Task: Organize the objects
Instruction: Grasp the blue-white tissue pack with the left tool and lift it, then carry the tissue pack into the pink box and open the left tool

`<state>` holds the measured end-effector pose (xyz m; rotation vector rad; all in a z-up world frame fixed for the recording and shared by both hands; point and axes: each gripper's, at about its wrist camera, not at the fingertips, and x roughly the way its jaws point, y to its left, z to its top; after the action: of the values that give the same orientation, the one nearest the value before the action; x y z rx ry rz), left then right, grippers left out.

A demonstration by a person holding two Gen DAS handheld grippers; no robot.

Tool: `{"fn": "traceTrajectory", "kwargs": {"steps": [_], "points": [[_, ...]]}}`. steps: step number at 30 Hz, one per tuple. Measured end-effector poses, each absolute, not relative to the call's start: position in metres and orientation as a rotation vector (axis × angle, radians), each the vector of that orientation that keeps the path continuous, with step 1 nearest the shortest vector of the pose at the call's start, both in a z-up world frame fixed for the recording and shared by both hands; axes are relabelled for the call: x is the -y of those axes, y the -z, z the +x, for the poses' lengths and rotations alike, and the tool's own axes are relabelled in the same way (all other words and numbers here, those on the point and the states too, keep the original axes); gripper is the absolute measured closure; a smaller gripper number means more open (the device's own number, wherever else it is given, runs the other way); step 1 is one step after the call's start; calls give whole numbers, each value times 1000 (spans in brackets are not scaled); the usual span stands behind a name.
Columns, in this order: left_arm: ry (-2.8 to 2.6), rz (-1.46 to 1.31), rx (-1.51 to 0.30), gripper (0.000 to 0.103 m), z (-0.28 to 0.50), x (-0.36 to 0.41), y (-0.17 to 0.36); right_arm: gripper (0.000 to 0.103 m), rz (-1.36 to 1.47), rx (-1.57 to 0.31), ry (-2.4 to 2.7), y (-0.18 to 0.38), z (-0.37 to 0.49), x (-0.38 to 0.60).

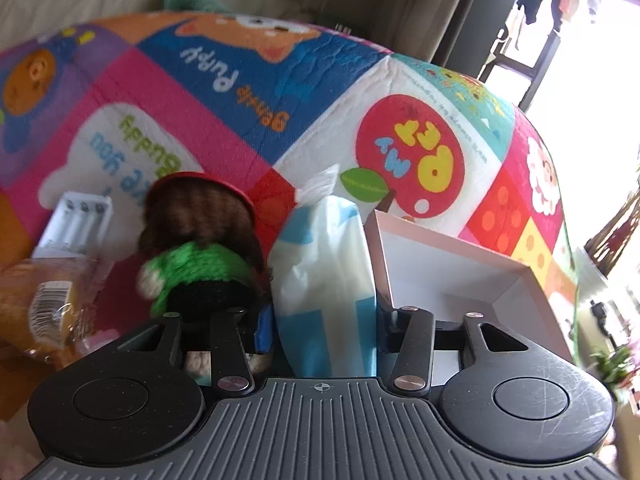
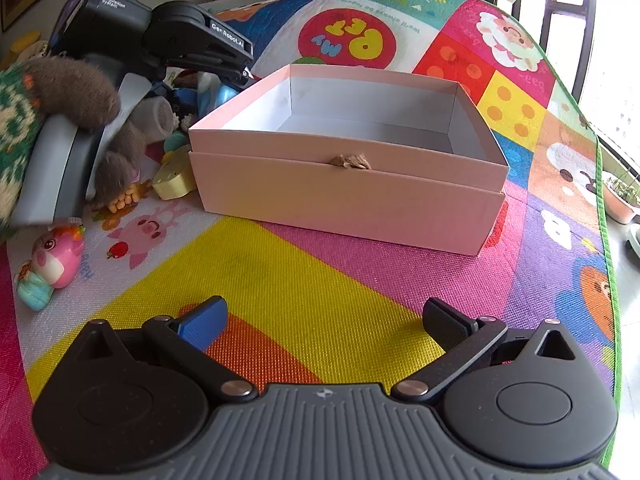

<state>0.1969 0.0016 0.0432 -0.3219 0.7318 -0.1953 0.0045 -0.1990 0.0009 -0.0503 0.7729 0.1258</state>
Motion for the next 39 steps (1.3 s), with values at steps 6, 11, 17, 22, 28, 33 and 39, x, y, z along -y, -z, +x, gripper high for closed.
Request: {"fn": "traceTrajectory", "kwargs": {"steps": [6,11,17,22,28,33,39], "points": [[325,-354,-602,59,143,-36,-90,0,-56,-781,-125,0,5,197],[367,-271,-454,59,30,-78,-141,0,-57,-774,-122,1,6,197],[236,-201,-528,59,-61,-129,-112,0,-35,-702,-320,-10,-15,162],[171,-310,-642,59,-88,-166,-72,0,-118,-618,-575,-14,-35,90],[165,-359,-645,58,-99,-186,-64,16,-95,-710,-581,5,-1,40],[243,-362,-645,58,-92,-170,-70,43,-22,-727,-581,1,-7,67],[425,-313,-599,58,-56,-111,-102,43,-8,-547,-483,-27,-60,152]]}}
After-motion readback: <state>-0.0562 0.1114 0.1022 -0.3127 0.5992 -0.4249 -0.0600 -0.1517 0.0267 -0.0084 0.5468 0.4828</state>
